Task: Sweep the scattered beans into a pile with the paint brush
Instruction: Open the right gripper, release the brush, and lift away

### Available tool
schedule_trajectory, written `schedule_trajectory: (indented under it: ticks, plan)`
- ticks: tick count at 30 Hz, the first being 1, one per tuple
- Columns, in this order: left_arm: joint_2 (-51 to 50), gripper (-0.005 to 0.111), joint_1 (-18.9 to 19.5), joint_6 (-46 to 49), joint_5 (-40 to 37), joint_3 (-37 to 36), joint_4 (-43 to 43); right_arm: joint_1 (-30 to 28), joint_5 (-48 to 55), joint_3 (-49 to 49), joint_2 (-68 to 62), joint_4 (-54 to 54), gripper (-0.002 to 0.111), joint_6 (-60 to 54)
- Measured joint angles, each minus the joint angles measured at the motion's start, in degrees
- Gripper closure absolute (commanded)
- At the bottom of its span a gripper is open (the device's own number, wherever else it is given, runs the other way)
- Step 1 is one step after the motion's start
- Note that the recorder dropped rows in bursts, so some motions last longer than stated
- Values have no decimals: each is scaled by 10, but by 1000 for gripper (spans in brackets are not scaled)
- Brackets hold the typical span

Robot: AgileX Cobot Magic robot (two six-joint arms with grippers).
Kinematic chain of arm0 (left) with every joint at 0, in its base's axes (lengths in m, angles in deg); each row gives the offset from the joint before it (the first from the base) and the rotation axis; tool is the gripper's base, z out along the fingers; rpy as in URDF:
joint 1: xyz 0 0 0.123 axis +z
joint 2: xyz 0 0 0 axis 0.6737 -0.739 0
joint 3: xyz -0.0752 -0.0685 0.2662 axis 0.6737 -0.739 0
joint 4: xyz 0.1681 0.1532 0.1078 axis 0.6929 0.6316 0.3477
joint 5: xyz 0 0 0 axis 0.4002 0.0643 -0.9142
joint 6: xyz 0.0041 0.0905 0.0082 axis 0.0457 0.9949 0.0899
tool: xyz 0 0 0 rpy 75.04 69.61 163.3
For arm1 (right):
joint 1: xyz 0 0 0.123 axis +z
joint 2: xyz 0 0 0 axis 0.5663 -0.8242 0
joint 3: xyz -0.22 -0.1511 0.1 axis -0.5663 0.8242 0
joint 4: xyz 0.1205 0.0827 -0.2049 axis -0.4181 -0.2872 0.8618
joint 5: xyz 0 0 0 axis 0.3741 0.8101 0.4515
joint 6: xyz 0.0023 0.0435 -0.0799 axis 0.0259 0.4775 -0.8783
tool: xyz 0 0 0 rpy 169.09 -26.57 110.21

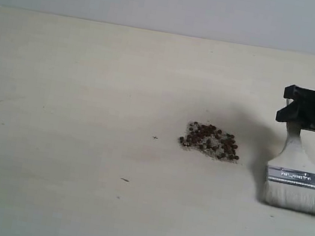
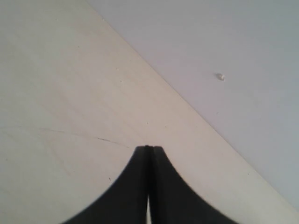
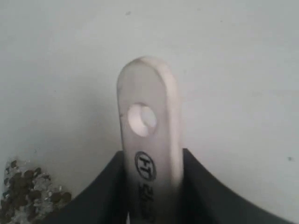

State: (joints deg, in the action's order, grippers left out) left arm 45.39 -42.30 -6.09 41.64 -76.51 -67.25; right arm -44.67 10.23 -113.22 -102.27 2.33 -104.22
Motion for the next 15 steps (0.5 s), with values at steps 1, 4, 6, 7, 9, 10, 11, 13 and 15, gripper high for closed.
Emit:
schedule_trajectory:
  ticks: [1,4,6,7,9,10,11,13,15]
  plan:
    - [0,107,0,0,0,0,0,0,-8,0,0,0,72,1]
    - [0,107,0,0,0,0,0,0,-27,0,0,0,72,4]
    - [0,107,0,0,0,0,0,0,-45,0,0,3,72,11]
    - [0,107,0,0,0,0,0,0,-55,0,1,8,72,18]
    - [0,107,0,0,0,0,0,0,-74,0,7,21,73,37]
    - [0,107,0,0,0,0,0,0,-81,0,12,25,73,46]
    - [0,107,0,0,0,0,0,0,-86,0,18,30,75,55]
    - [0,107,0,0,0,0,0,0,-96,3,35,34,83,66]
    - [0,107,0,0,0,0,0,0,-116,16,64,34,96,73]
